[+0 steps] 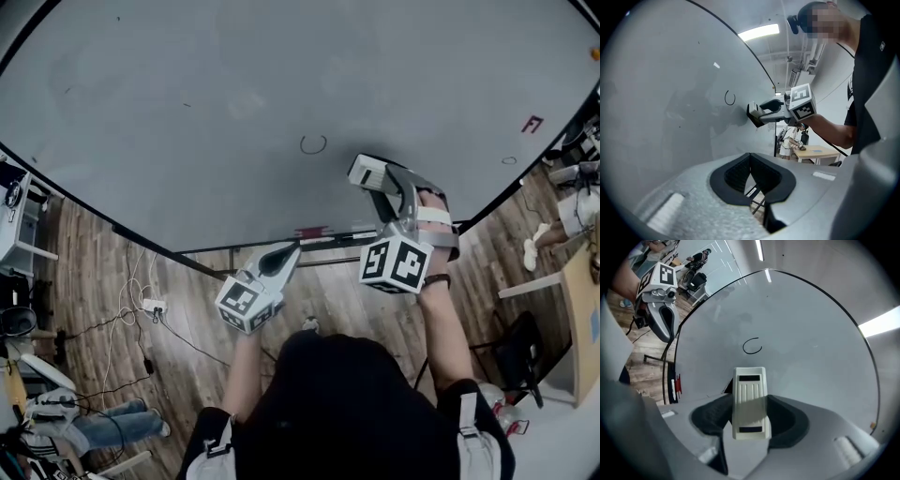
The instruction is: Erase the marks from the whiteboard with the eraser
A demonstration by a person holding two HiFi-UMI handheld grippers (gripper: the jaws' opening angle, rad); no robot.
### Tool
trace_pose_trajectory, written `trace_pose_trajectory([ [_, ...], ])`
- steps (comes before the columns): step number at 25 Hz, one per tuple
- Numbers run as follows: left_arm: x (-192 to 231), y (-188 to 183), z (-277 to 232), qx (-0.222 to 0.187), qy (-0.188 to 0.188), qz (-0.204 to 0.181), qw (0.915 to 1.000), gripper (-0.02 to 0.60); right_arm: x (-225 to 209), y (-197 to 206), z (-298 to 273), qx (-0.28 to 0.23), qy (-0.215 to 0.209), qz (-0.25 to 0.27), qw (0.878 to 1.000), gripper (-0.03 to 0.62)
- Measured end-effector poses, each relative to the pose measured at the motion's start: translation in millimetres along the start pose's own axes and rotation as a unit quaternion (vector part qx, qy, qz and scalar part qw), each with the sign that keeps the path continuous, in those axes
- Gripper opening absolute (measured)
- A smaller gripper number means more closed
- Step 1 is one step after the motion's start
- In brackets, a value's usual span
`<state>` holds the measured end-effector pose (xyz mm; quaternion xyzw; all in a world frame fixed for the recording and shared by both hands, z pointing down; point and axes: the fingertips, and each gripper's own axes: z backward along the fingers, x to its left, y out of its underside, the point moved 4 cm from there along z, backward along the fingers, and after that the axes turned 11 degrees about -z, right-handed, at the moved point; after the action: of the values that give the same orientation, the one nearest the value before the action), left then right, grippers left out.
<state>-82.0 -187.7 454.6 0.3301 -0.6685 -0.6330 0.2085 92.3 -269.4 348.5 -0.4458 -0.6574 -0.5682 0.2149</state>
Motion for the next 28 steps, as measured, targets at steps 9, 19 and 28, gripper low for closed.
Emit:
trace_pose_trajectory([
  [9,28.8,18.4,-7.0,0.000,0.024,0.010,0.9997,0.011,-4.3,-27.8,-22.4,0.010,0.032,0.014,0.999,0.232],
  [19,44.8,23.2,-11.6,-0.004,0.044,0.010,0.9990,0.011,-2.6,-32.4,-32.4,0.029,0.045,0.012,0.998,0.232],
  [28,54.0,27.6,-6.4,-0.002,0.055,0.009,0.9985,0.011,6.6,-48.6,-37.0,0.029,0.052,0.010,0.998,0.232],
])
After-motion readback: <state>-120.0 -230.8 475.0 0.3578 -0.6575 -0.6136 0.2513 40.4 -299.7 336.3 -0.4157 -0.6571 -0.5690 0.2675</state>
